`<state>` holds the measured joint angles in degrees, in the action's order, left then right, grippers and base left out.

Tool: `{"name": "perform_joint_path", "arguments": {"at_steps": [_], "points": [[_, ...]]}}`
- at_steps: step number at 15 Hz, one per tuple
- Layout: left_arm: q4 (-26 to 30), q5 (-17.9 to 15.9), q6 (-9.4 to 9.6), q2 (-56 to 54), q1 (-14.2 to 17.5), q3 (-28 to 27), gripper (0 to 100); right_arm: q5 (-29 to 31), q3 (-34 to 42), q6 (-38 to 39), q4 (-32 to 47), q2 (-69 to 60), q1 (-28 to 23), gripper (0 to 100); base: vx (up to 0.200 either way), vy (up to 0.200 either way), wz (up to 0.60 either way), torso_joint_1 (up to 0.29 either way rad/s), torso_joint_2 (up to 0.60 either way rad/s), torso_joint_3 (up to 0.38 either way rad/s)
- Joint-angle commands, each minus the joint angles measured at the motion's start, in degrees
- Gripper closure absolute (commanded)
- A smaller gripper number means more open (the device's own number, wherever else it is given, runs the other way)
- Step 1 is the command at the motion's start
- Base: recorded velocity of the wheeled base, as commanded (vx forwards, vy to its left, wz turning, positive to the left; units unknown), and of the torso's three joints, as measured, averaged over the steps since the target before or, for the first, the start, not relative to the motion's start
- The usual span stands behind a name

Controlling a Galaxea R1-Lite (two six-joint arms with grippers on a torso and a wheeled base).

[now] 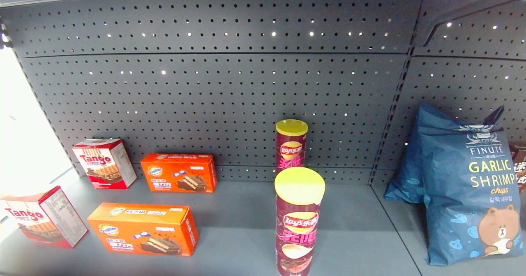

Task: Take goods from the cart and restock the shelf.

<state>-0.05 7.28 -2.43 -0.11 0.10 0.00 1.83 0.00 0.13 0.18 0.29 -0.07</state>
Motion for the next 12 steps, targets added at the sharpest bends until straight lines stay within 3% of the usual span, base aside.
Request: {"name": "perform_joint_path", "arguments": {"at_steps": [1,9,12], "points": [[-0.04,0.02,-0.04,0.11,-0.01,0.0,0,0.02,0.0,-0.05,-0.01,-0.29,-0.01,0,0.0,0.0,0.0,0.0,0.0,0.0],[-0.04,-0.16,0.32,0.11,-0.01,0.0,0,-3.85,0.0,-2.33,-0.09,-0.29,0.16,0,0.0,0.0,0.0,0.0,0.0,0.0],[-0.04,-2.88,0.32,0.11,-0.01,0.0,0,-4.73,0.0,-2.51,-0.09,-0.29,0.07,0,0.0,0.0,0.0,0.0,0.0,0.0]]}}
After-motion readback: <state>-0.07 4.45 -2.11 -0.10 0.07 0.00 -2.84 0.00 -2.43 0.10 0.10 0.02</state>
